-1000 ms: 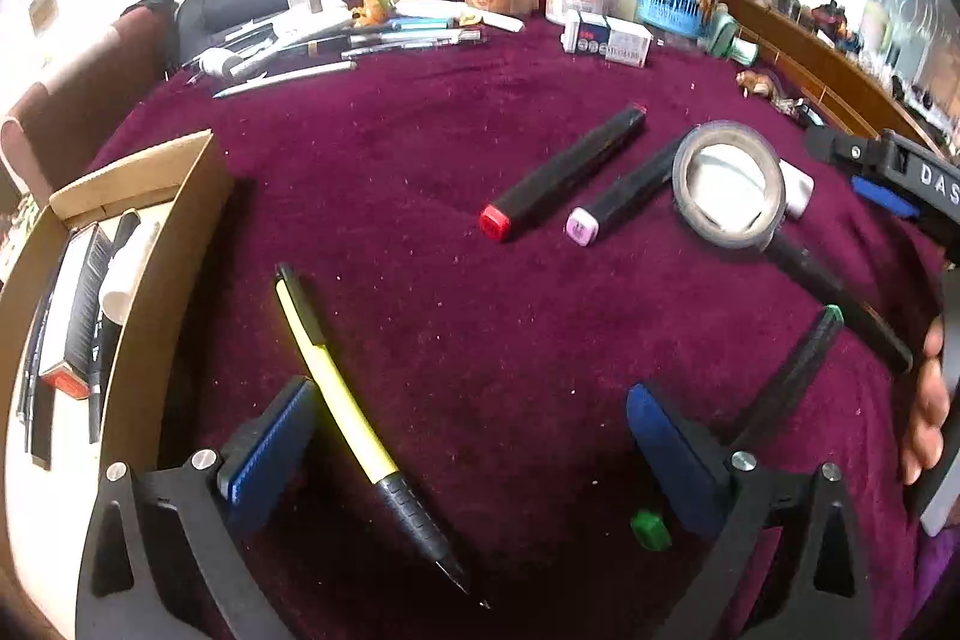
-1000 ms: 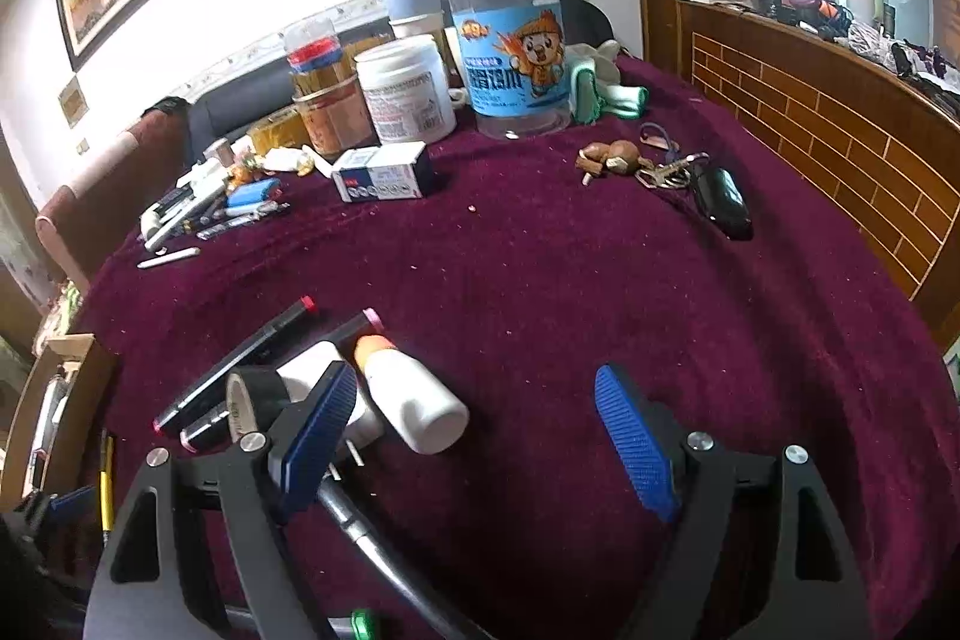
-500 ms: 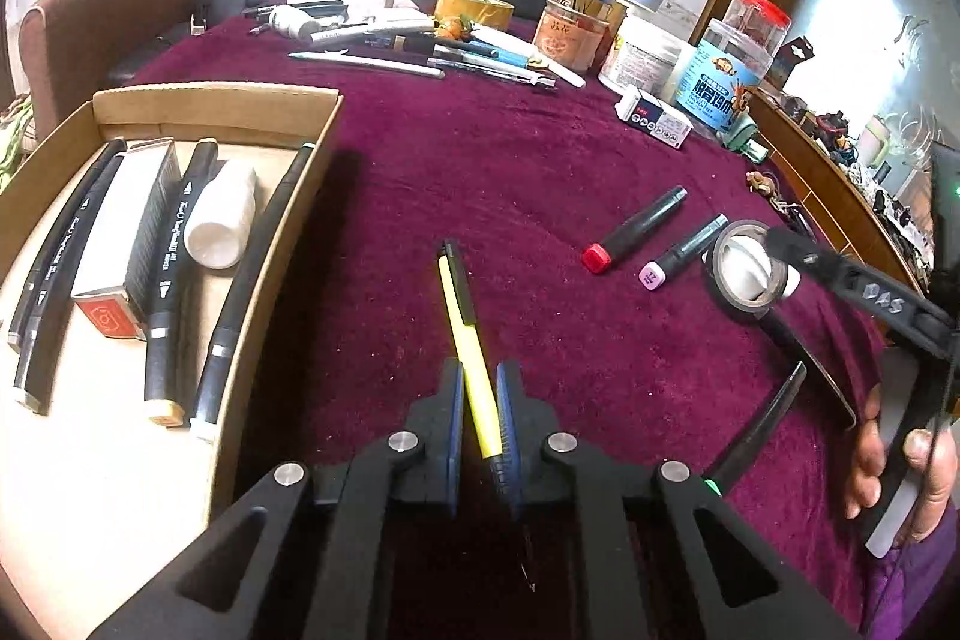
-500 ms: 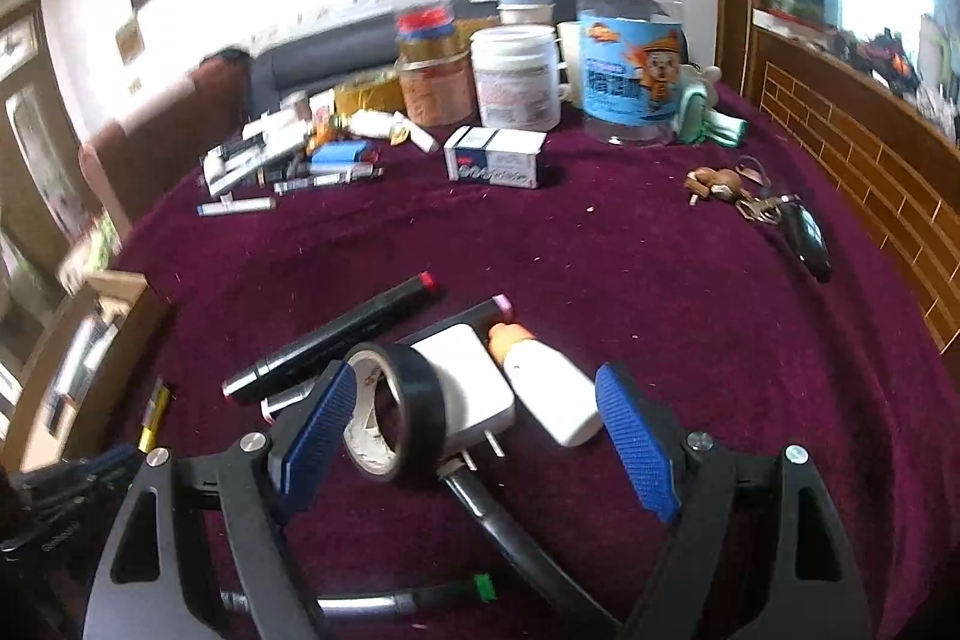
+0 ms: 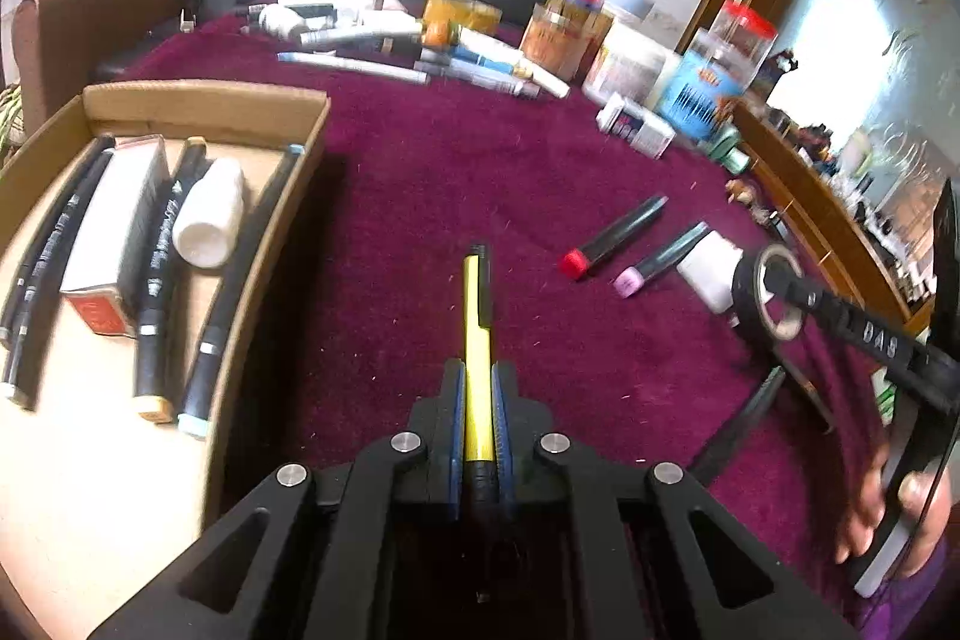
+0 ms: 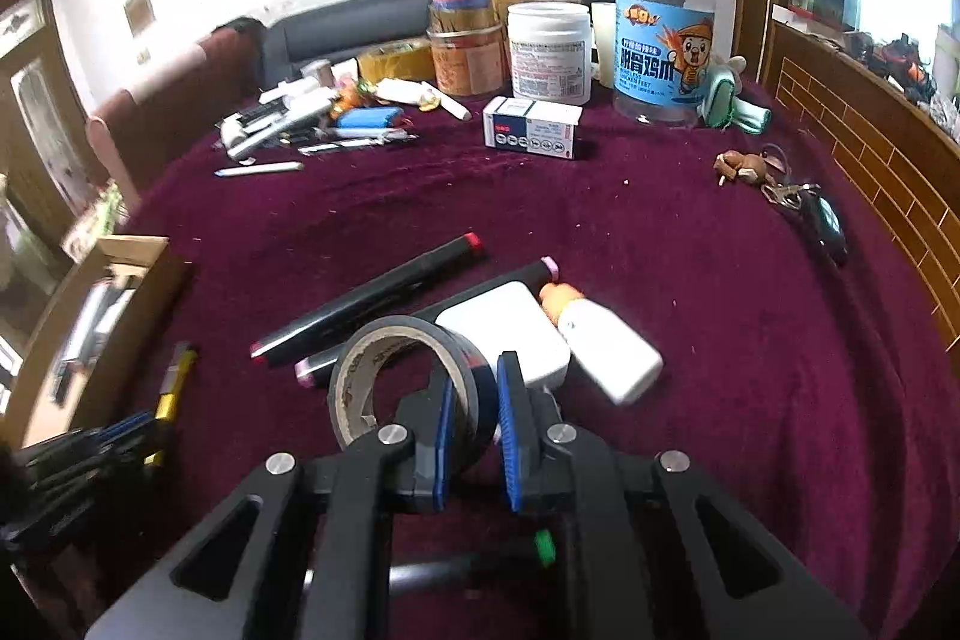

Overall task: Organize rigid objects
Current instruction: 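Carry the yellow pen and tape roll into the cardboard tray and open both tools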

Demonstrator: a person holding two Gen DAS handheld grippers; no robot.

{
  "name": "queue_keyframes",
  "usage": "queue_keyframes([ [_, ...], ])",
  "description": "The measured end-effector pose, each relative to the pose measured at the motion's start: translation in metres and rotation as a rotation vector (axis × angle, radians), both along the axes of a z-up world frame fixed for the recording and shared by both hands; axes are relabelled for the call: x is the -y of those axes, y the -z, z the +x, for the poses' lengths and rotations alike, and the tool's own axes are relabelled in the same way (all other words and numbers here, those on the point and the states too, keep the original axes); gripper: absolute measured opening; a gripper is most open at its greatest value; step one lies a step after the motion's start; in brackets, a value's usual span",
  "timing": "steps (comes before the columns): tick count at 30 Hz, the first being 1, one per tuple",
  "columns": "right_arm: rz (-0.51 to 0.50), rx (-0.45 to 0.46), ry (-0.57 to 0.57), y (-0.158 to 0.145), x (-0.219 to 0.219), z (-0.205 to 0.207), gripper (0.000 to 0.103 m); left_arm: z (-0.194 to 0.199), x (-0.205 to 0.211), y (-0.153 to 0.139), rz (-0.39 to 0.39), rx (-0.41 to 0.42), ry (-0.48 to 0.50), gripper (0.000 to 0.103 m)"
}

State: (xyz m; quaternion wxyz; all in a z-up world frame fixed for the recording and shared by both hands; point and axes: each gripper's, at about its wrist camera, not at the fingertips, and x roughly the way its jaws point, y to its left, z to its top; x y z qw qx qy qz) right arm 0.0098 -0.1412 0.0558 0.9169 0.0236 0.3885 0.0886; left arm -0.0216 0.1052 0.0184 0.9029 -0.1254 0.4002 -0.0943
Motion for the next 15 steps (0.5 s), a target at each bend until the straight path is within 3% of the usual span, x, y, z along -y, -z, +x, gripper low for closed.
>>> queue_keyframes([
  [4,0.022,0.022,-0.028,-0.015,0.0,-0.02,0.013,-0.019,0.002,-0.026,-0.008,0.079,0.026,0.008],
  [7,0.046,0.027,-0.054,-0.025,-0.006,-0.029,0.013,-0.028,-0.008,-0.039,-0.036,0.09,0.025,0.008],
  [15,0.084,0.043,-0.159,-0.047,-0.045,-0.049,0.013,-0.072,-0.081,-0.076,-0.045,0.155,-0.103,0.008],
])
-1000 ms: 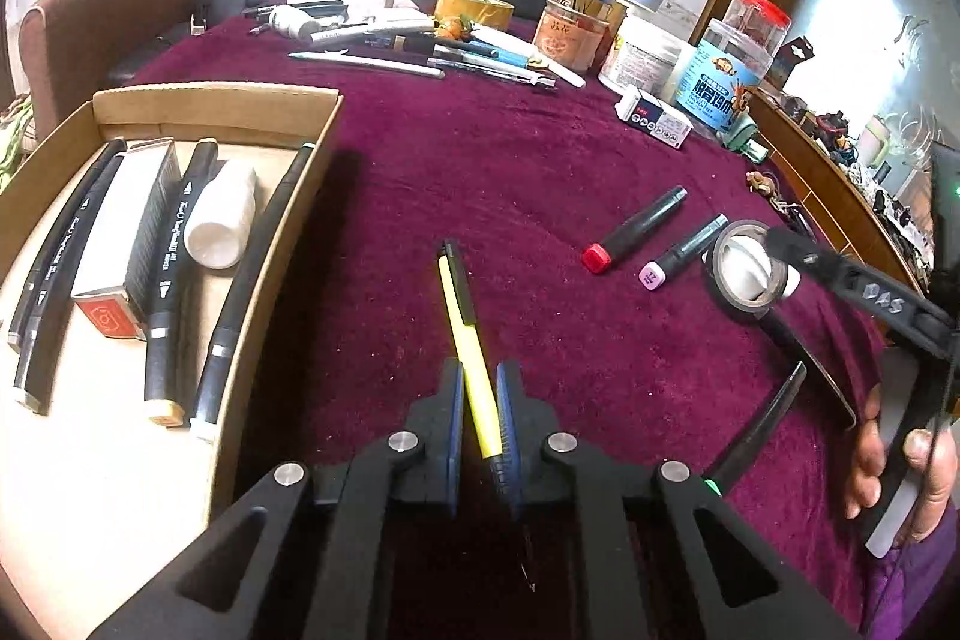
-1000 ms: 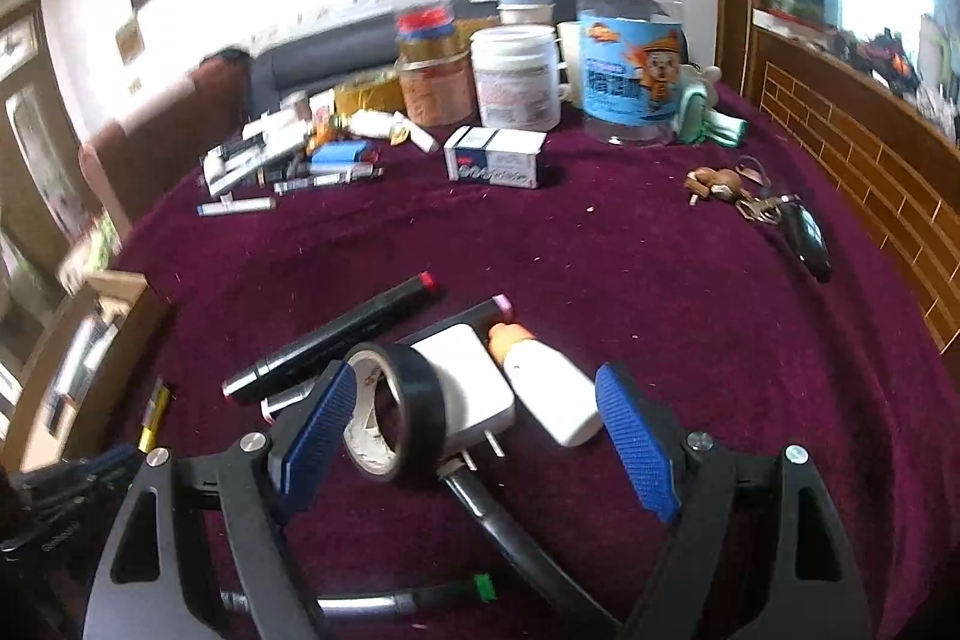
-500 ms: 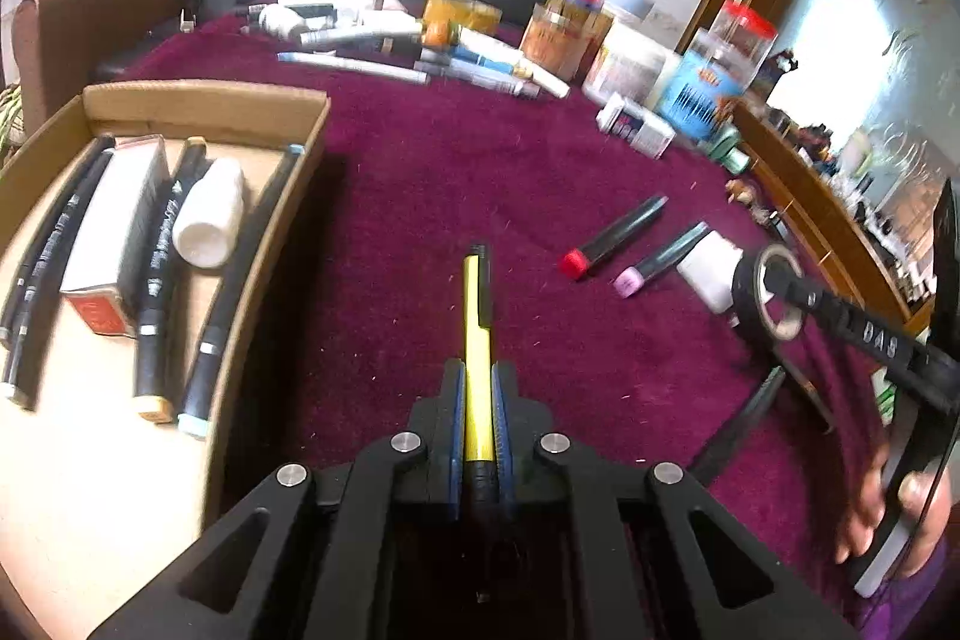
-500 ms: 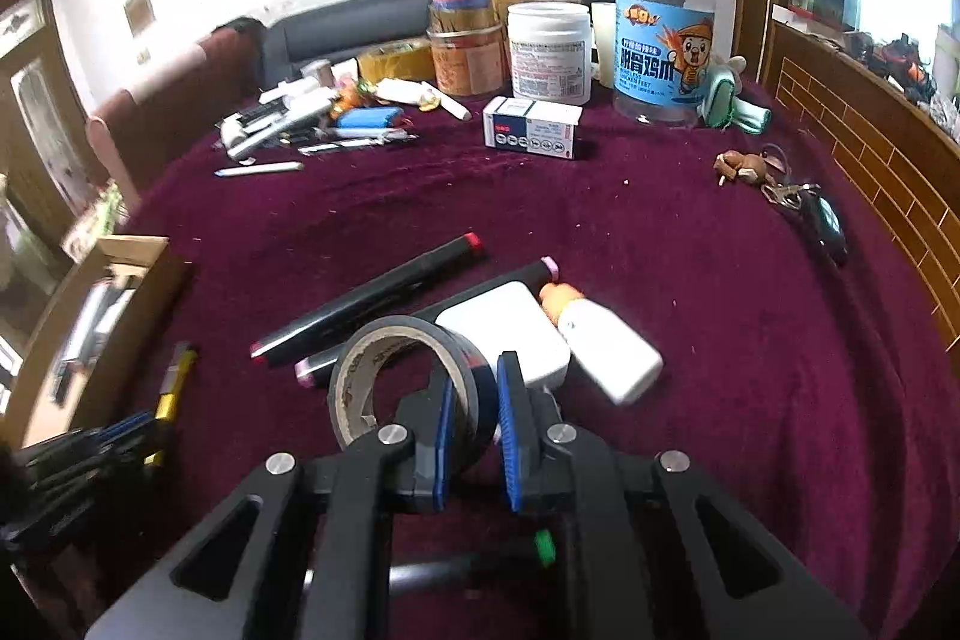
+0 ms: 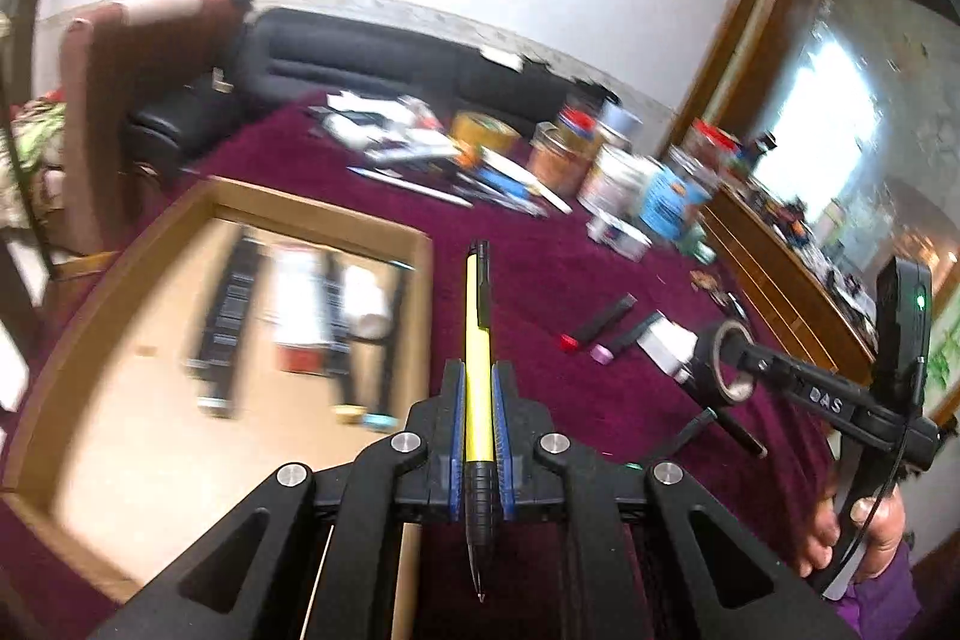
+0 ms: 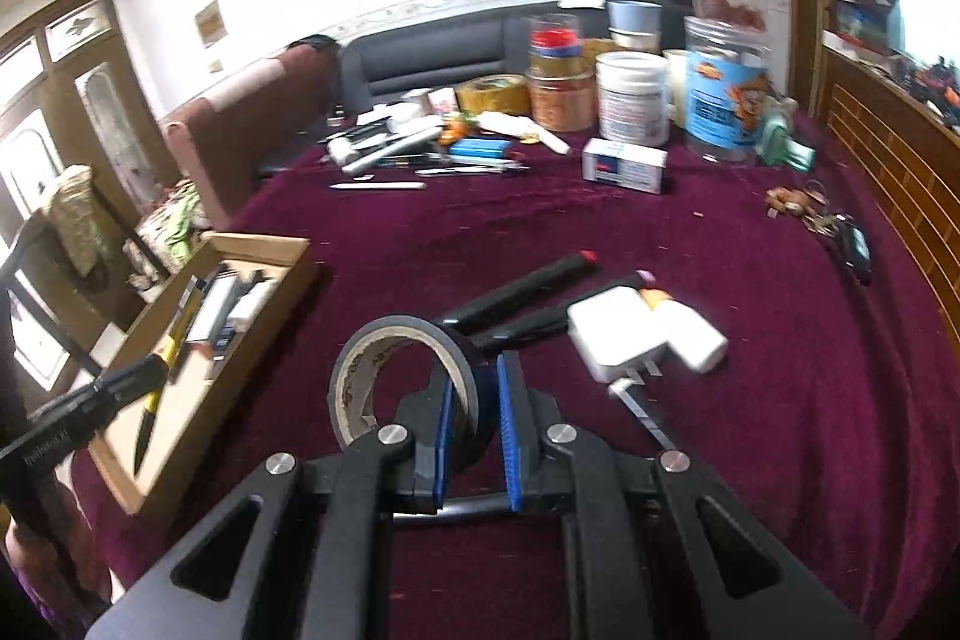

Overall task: Organize rigid objects
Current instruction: 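Carry the yellow pen and tape roll into the cardboard tray and open both tools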

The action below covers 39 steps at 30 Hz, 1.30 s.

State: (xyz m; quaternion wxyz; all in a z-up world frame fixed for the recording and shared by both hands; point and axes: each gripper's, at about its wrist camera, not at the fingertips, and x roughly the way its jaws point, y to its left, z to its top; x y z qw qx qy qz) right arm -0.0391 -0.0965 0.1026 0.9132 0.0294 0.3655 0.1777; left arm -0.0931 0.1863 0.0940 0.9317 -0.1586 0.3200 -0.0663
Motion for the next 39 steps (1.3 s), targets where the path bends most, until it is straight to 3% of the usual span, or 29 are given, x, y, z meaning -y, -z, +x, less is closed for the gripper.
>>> queue_keyframes([
  [5,0.003,-0.005,-0.079,-0.007,-0.037,-0.006,0.013,-0.008,-0.049,-0.004,0.076,-0.013,-0.119,0.008],
  [9,0.023,-0.051,-0.138,-0.005,-0.067,0.0,0.013,0.011,-0.08,-0.002,0.134,-0.051,-0.149,0.008],
  [15,0.038,-0.134,-0.239,0.006,-0.131,0.008,0.013,0.057,-0.115,0.022,0.172,-0.155,-0.13,0.008],
  [21,0.012,-0.217,-0.325,0.026,-0.197,0.015,0.013,0.087,-0.115,0.04,0.221,-0.223,-0.094,0.008],
  [27,-0.026,-0.301,-0.356,0.052,-0.243,0.023,0.013,0.112,-0.127,0.06,0.183,-0.304,-0.085,0.009],
  [37,-0.114,-0.318,-0.319,0.073,-0.272,0.033,0.013,0.116,-0.147,0.064,0.079,-0.337,-0.108,0.009],
  [39,-0.116,-0.318,-0.322,0.073,-0.273,0.034,0.013,0.117,-0.149,0.066,0.069,-0.351,-0.11,0.015],
])
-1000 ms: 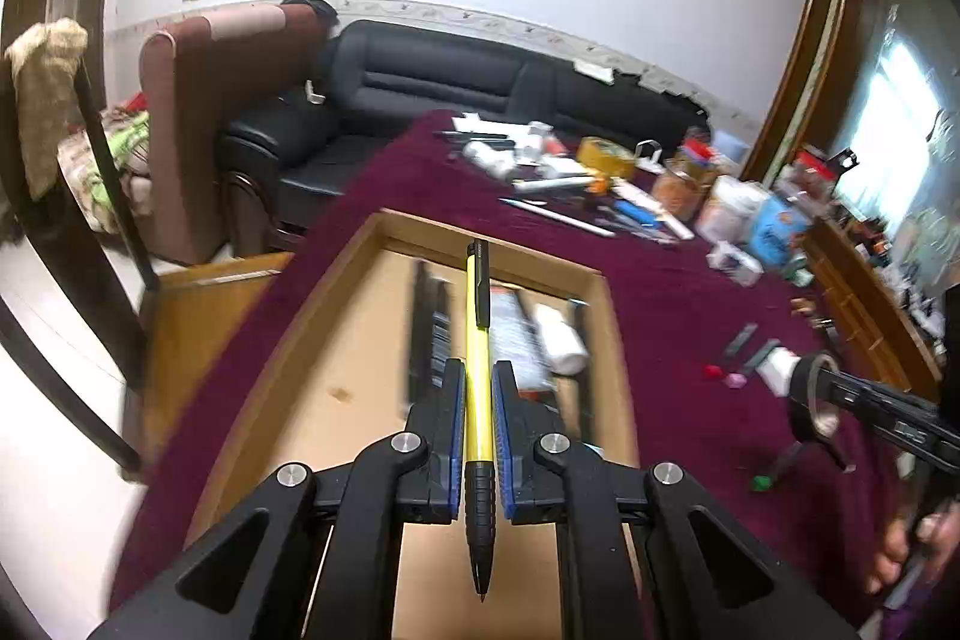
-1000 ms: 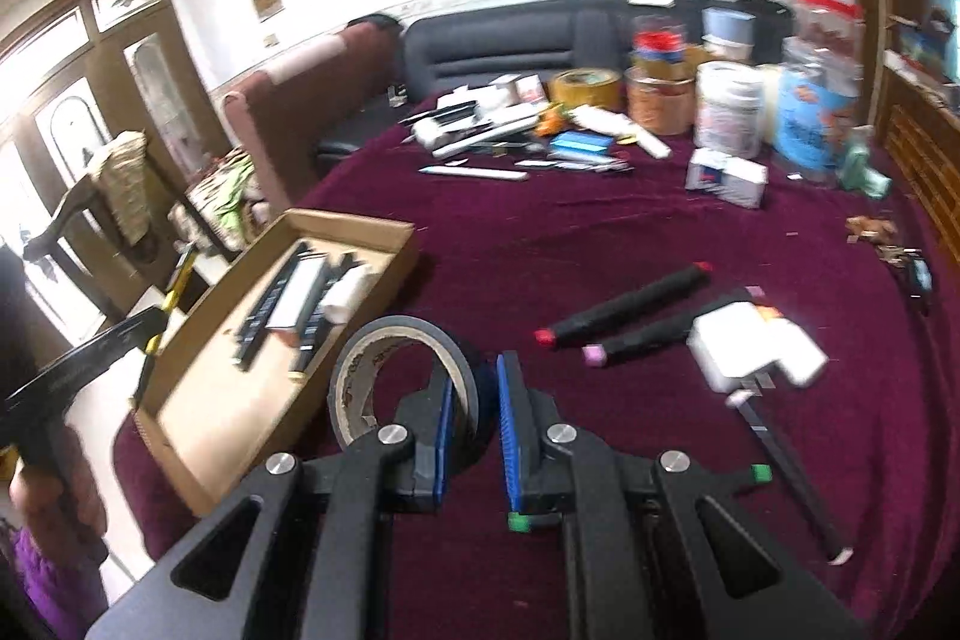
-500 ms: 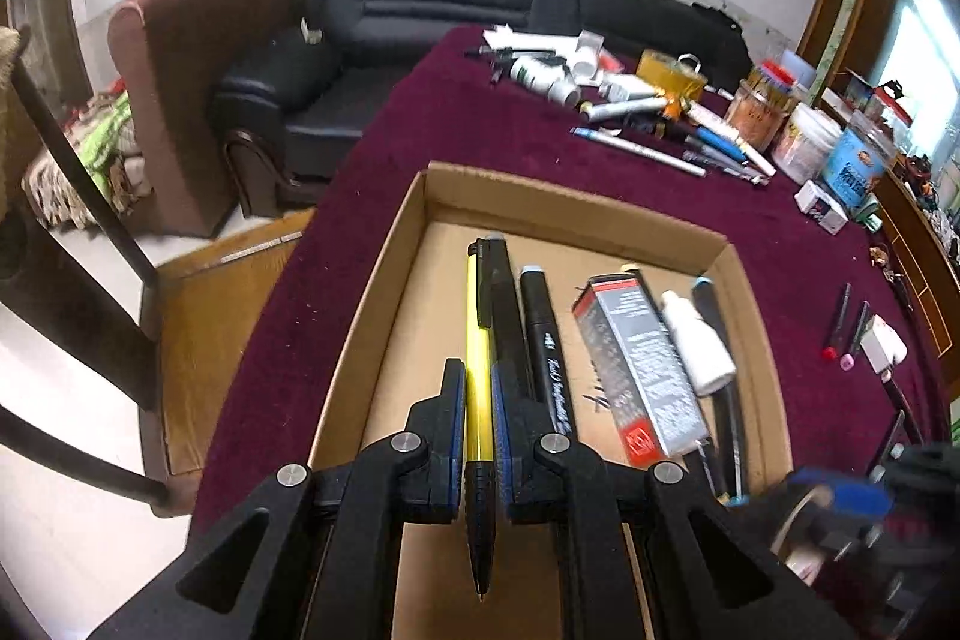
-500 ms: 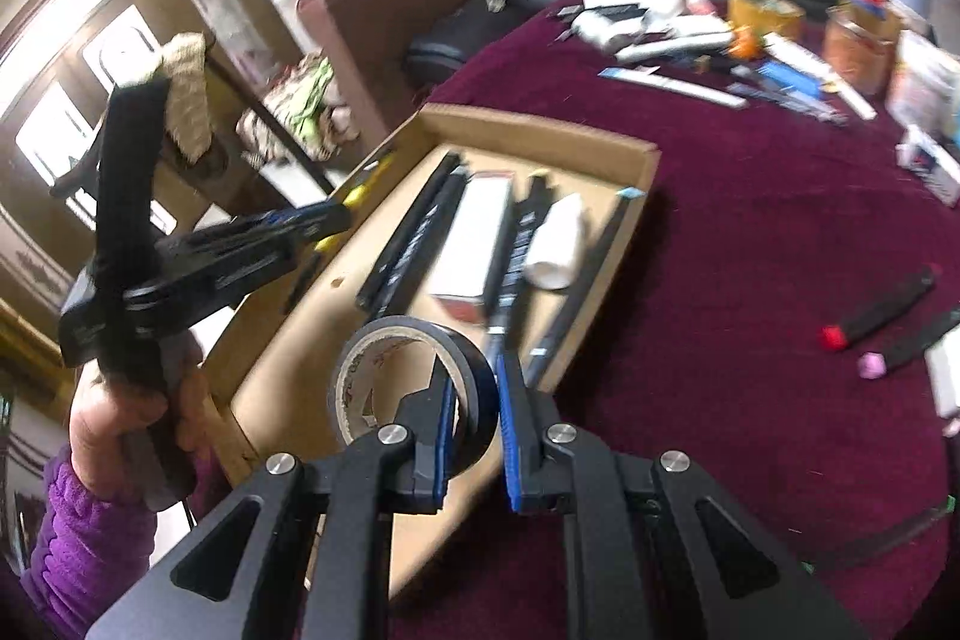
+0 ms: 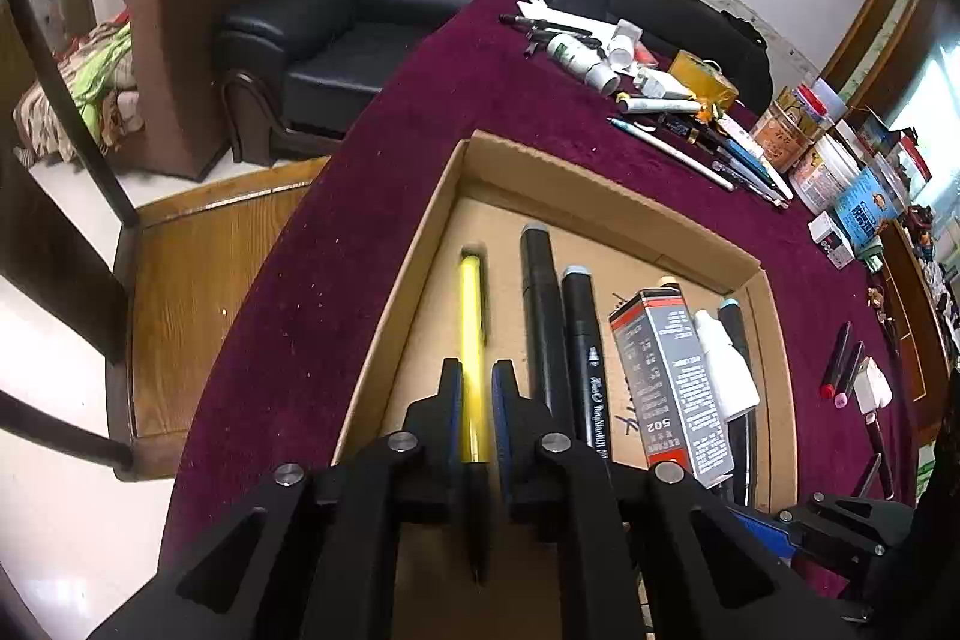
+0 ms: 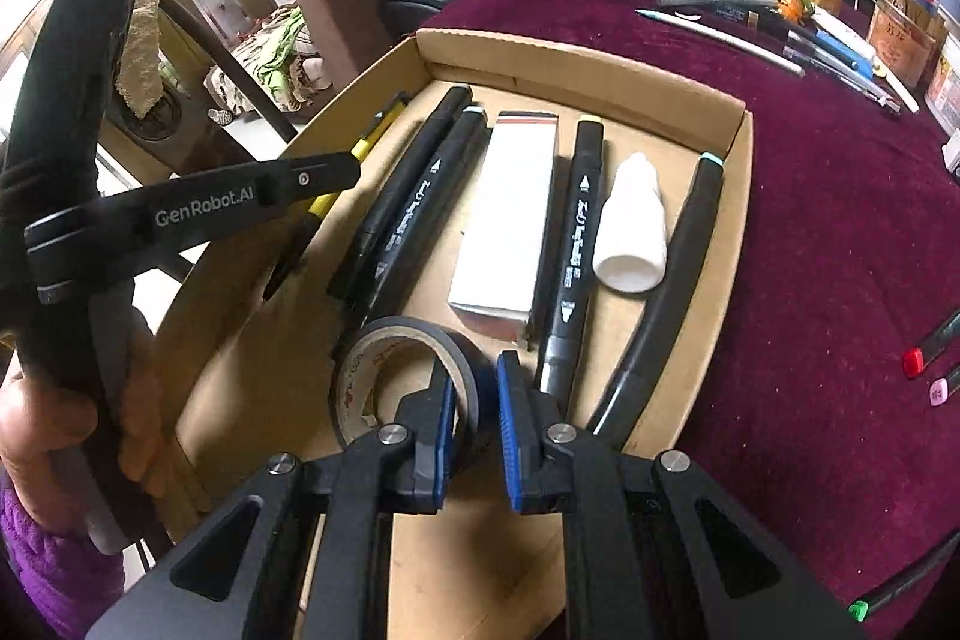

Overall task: Organize rigid objects
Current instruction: 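Carry the yellow pen and tape roll into the cardboard tray and open both tools, then grasp the green-capped black marker with the left tool while the right tool grasps a black marker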

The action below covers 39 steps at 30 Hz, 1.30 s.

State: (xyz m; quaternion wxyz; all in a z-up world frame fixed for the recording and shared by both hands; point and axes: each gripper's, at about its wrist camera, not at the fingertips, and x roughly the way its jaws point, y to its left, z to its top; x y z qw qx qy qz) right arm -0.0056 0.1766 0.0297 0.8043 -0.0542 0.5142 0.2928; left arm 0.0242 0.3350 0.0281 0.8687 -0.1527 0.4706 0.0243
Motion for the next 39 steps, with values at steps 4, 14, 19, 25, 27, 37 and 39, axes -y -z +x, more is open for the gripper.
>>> queue_keyframes([
  [4,-0.023,0.036,0.01,-0.002,-0.004,-0.004,0.018,-0.001,0.005,-0.004,-0.057,0.03,0.049,0.07],
  [14,0.023,0.23,-0.03,-0.054,0.022,-0.033,0.053,-0.039,0.022,-0.049,-0.006,0.1,0.022,0.078],
  [19,0.027,0.351,0.058,-0.071,0.088,-0.045,0.071,-0.07,0.053,-0.079,-0.076,0.196,0.056,0.095],
  [25,0.055,0.348,0.292,-0.066,0.199,-0.029,0.071,-0.079,0.12,-0.083,-0.153,0.191,0.19,0.096],
  [27,0.056,0.348,0.374,-0.063,0.236,-0.026,0.071,-0.079,0.148,-0.075,-0.149,0.165,0.242,0.096],
  [37,0.042,0.437,0.7,-0.047,0.388,-0.012,0.072,-0.069,0.267,-0.018,-0.049,0.004,0.454,0.096],
  [39,0.051,0.441,0.735,-0.043,0.406,-0.009,0.072,-0.069,0.295,-0.015,0.009,0.023,0.515,0.096],
])
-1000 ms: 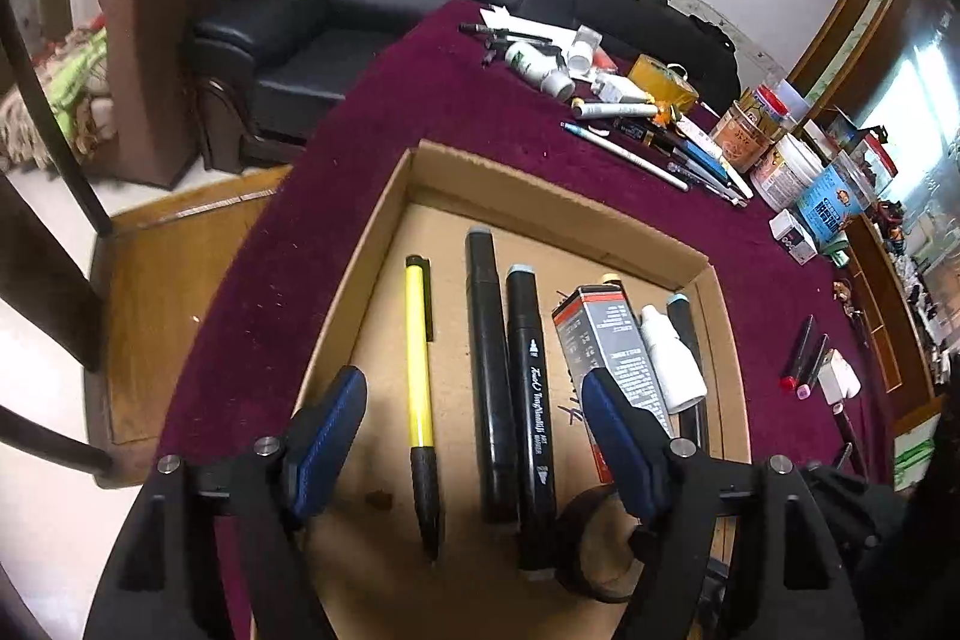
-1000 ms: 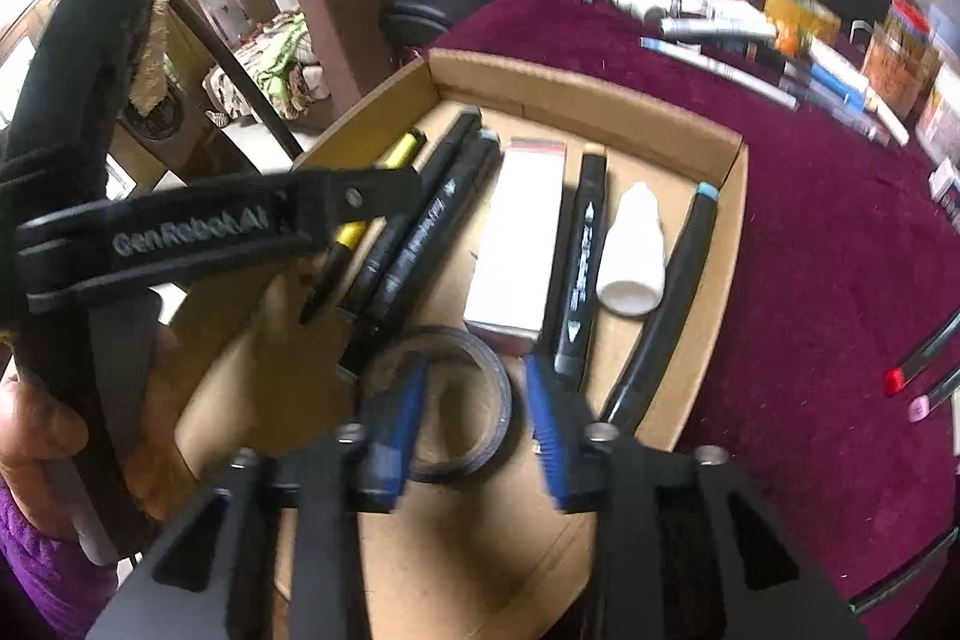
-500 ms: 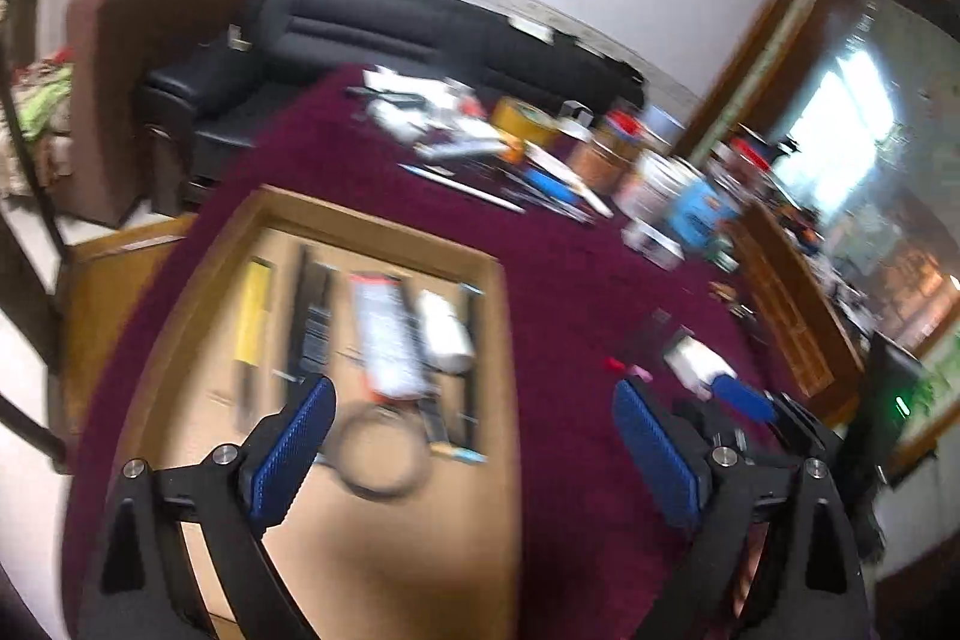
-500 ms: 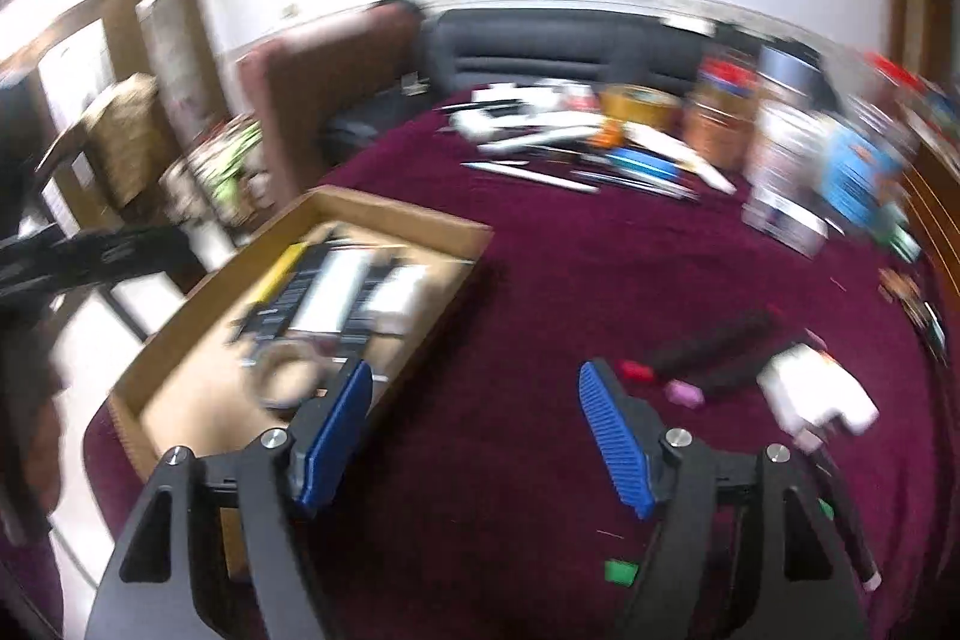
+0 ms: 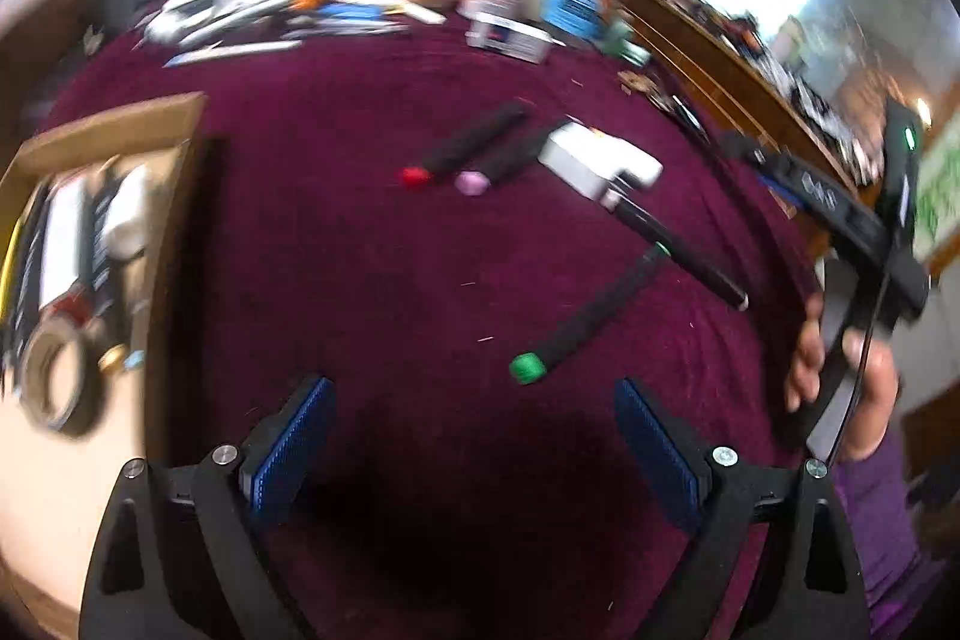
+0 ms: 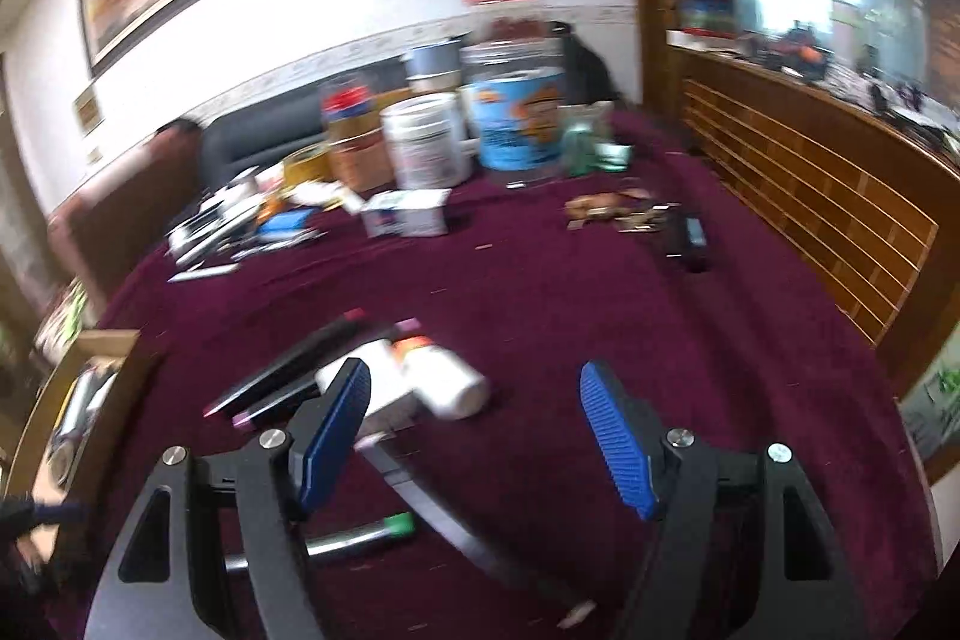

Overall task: Organize rigid objects
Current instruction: 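Grasp the green-capped black marker with the left tool while the right tool grasps a black marker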

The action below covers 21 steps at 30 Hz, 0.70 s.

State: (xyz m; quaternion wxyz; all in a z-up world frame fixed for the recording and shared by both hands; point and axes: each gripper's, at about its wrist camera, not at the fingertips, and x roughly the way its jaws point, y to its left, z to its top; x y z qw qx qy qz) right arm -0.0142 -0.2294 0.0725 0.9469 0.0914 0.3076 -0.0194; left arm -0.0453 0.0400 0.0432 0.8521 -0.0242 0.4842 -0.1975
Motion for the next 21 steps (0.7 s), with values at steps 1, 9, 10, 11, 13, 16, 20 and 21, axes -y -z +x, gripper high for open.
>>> queue_keyframes([
  [1,0.015,0.006,0.016,0.004,0.009,0.001,0.072,0.001,0.011,0.002,0.031,0.016,0.027,0.095],
  [9,0.134,0.001,0.047,0.017,0.04,0.001,0.072,0.019,0.079,0.023,0.176,0.1,0.16,0.095],
  [10,0.15,-0.013,0.039,0.019,0.042,0.003,0.072,0.021,0.087,0.026,0.196,0.106,0.173,0.095],
  [11,0.159,-0.021,0.035,0.021,0.043,0.004,0.072,0.023,0.097,0.031,0.226,0.117,0.193,0.094],
  [13,0.173,-0.032,0.032,0.022,0.044,0.005,0.072,0.025,0.104,0.034,0.222,0.125,0.198,0.084],
  [16,0.19,-0.036,0.025,0.024,0.045,0.003,0.072,0.027,0.102,0.027,0.199,0.107,0.181,0.032],
  [20,0.195,-0.046,0.019,0.025,0.044,0.004,0.072,0.018,0.085,0.023,0.226,0.095,0.144,0.014],
  [21,0.196,-0.051,0.02,0.025,0.044,0.004,0.072,0.017,0.081,0.024,0.228,0.092,0.13,0.014],
])
